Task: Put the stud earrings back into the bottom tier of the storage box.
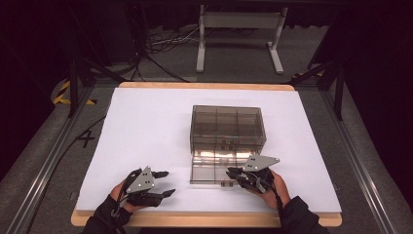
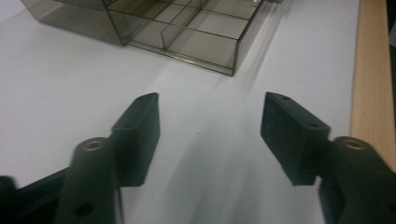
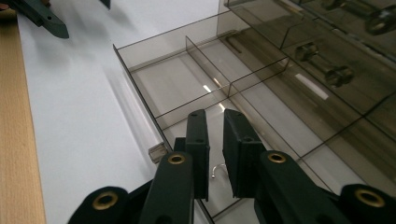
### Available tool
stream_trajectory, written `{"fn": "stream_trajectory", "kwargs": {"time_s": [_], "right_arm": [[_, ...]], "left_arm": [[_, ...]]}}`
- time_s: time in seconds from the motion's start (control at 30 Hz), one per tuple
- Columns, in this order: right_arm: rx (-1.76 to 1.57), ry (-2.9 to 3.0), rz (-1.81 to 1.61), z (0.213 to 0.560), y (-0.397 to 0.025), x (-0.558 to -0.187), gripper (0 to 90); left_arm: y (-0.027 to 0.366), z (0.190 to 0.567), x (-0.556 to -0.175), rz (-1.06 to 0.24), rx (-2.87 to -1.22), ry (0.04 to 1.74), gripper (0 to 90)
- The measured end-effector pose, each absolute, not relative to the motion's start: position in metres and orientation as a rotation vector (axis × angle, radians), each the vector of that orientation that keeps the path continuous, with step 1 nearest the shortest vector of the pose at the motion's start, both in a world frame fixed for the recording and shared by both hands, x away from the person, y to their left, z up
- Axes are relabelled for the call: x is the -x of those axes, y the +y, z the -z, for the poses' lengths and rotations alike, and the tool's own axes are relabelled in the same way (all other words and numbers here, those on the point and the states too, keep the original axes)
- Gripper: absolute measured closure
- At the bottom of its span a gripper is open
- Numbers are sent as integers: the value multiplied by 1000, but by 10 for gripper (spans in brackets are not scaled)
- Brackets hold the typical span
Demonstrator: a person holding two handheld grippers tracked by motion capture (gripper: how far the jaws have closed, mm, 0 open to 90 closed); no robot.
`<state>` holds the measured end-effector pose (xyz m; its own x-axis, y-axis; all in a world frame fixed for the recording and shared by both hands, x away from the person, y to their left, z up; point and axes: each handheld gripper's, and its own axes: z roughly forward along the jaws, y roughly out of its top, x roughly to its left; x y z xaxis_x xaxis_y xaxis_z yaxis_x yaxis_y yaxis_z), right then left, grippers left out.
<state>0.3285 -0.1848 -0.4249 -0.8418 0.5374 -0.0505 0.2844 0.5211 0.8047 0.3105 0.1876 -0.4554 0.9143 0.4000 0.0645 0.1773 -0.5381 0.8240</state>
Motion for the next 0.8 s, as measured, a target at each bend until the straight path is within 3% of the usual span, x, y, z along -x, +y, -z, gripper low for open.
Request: {"fn": "stream_trajectory", "kwargs": {"time_s": [0.2,0.37,0.53,0.8], "right_arm": [[-706,2444,-1240,417,-194,-328,817],[-690,2424,-1240,411,-199,-329,820],[-715,2376,-1268,403,-209,-332,853],[-765,2272,-1259,386,-228,-338,899]], "left_arm": [[183,452,-310,-273,-2178,413,549],[177,449,-306,-266,-2191,405,578],[167,447,-302,-234,-2227,353,697],[148,445,-298,-228,-2266,303,807]]}}
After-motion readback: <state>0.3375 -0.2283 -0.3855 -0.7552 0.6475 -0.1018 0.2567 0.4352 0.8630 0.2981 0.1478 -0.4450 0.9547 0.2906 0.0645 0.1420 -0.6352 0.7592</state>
